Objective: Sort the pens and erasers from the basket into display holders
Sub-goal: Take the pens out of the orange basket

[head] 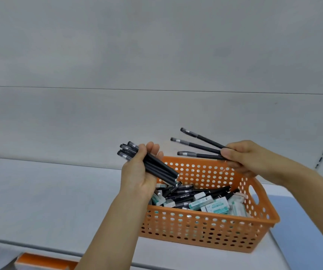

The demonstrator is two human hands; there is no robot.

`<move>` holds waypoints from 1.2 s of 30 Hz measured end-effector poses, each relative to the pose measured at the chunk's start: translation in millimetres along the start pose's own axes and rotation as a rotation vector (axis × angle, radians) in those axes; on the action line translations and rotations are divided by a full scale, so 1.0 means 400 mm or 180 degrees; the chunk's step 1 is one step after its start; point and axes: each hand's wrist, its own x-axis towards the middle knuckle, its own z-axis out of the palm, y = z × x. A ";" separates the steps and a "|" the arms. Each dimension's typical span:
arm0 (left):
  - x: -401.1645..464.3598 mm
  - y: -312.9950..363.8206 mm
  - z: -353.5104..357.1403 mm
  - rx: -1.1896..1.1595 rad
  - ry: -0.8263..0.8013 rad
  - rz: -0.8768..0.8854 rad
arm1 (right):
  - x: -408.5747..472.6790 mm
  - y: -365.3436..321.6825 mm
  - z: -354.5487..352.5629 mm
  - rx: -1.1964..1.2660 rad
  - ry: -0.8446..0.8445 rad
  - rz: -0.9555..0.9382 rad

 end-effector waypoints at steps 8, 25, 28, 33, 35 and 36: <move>-0.058 -0.078 0.049 0.0002 -0.0467 -0.0478 | -0.034 -0.034 0.144 0.0844 -0.0192 -0.0297; -0.097 -0.049 0.100 0.1246 -0.1189 0.0767 | -0.067 -0.107 0.331 0.4808 0.0633 -0.0064; -0.124 -0.064 0.111 0.1608 -0.1168 0.0818 | -0.094 -0.090 0.345 0.4305 0.0766 -0.0368; -0.182 -0.106 0.127 0.2207 -0.1762 0.0992 | -0.178 -0.077 0.220 0.2546 0.1280 -0.1194; -0.212 -0.144 0.143 0.2673 -0.2192 0.0934 | -0.221 -0.073 0.135 0.1758 0.0757 -0.1344; -0.226 -0.171 0.153 0.2918 -0.2413 0.0878 | -0.239 -0.068 0.099 0.1395 0.0573 -0.1282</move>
